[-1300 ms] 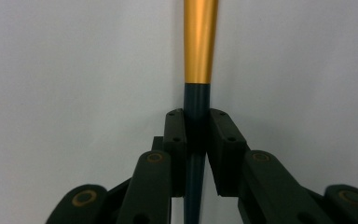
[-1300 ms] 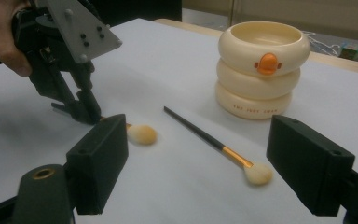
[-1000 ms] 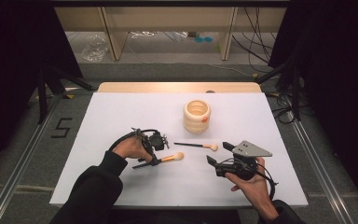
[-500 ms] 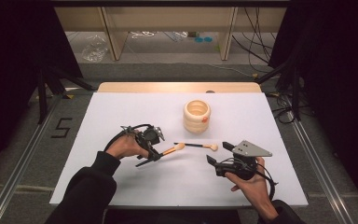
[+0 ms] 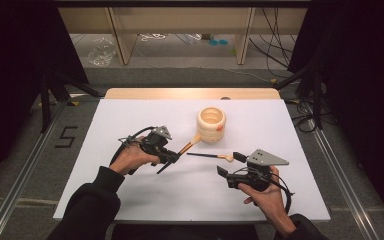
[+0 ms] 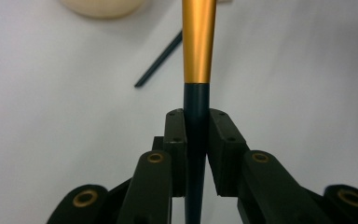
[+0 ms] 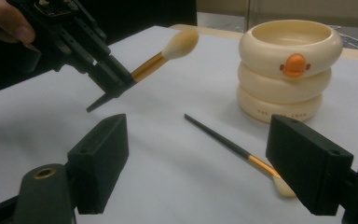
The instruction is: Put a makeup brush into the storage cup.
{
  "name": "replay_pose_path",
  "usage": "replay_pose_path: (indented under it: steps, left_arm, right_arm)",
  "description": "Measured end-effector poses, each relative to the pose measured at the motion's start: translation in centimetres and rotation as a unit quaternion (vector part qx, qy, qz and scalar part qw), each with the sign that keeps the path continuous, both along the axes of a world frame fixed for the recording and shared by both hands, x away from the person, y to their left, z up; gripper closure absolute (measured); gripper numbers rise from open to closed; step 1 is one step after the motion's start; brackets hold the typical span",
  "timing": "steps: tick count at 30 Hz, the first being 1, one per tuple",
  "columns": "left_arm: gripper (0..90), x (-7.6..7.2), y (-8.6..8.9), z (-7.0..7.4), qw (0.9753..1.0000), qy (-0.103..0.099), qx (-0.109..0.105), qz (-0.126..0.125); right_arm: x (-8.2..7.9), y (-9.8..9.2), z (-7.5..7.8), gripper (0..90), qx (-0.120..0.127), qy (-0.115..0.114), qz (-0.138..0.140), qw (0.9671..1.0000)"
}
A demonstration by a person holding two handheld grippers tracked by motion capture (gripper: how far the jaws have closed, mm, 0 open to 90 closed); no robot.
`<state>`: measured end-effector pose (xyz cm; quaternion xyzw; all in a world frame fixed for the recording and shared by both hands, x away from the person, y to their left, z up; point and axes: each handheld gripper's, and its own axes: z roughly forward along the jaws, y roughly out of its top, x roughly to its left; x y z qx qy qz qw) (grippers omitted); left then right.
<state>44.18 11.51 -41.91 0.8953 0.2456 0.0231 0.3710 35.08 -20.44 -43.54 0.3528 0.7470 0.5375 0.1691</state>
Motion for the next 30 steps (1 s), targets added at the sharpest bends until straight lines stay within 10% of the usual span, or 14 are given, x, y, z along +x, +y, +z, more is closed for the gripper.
replay_pose_path:
  steps: [14, 30]
  left_arm:
    - [78.4, -1.9, -1.5, 0.8, 0.9918, 0.013, -0.123, 0.032]
    - [78.4, -3.4, -2.5, 1.2, 0.9887, 0.015, -0.148, 0.021]
  right_arm:
    - [2.2, 2.7, 0.2, 28.4, 0.093, 0.011, 0.019, 0.9954]
    - [3.5, 4.7, 0.6, 46.6, 0.145, 0.020, 0.053, 0.9878]
